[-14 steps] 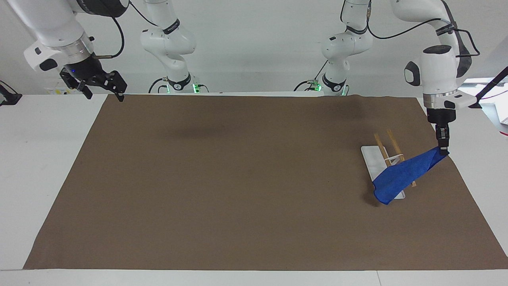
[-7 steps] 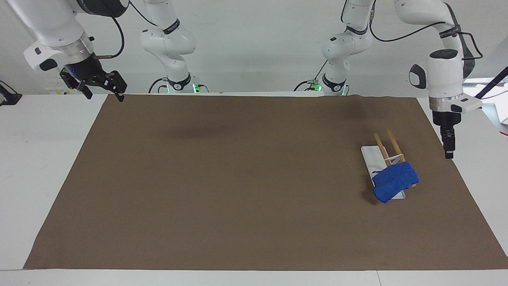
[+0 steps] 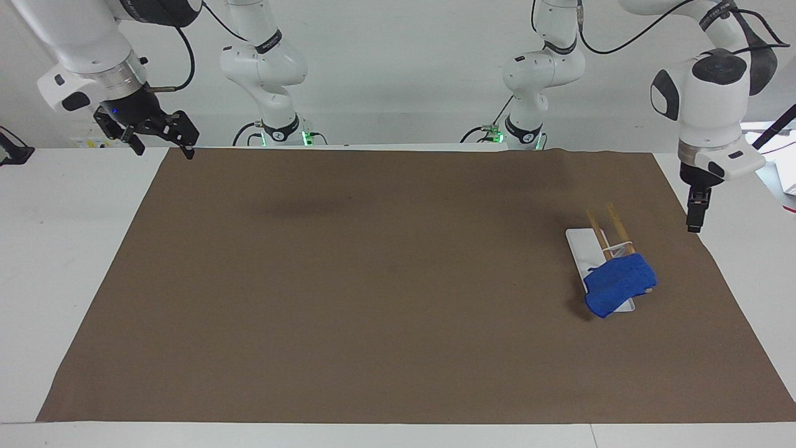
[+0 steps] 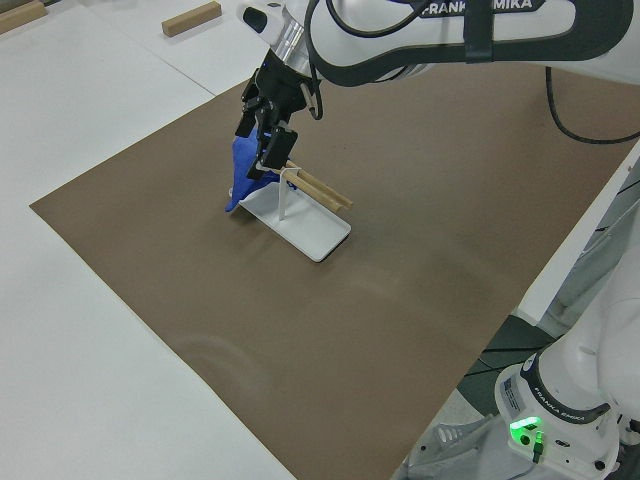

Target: Right arm passes towel to left arm to hang

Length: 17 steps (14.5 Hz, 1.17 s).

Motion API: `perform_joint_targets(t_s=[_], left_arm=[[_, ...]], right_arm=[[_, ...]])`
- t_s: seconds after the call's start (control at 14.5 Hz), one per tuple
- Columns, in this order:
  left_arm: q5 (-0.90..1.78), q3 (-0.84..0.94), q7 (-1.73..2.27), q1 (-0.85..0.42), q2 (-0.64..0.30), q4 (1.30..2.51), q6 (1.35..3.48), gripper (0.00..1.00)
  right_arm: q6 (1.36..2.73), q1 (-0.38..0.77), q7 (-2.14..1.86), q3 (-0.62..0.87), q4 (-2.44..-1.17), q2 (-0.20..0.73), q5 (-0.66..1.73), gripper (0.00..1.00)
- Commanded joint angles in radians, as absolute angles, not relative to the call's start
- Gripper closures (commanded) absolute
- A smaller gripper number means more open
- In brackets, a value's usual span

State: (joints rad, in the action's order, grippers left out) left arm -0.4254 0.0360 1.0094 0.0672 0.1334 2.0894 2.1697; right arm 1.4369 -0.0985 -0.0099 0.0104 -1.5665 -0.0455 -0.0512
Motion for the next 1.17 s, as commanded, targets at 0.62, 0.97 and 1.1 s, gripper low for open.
perform_joint_targets(t_s=[0.62, 0.97, 1.1], left_arm=[[-0.097, 0.026, 0.351, -0.135, 0.144, 1.736, 1.512, 0.0], [-0.067, 0.02, 0.054, -0.109, 0.068, 1.572, 1.399, 0.0], [-0.064, 0.018, 0.052, -0.107, 0.063, 1.566, 1.404, 0.0]], right_arm=[[1.434, -0.109, -0.029, 0.015, -1.586, -0.066, -0.041, 0.0], [1.434, -0.109, -0.029, 0.015, -1.586, -0.066, -0.041, 0.0], [1.434, -0.11, -0.029, 0.015, -1.586, -0.064, -0.041, 0.0]])
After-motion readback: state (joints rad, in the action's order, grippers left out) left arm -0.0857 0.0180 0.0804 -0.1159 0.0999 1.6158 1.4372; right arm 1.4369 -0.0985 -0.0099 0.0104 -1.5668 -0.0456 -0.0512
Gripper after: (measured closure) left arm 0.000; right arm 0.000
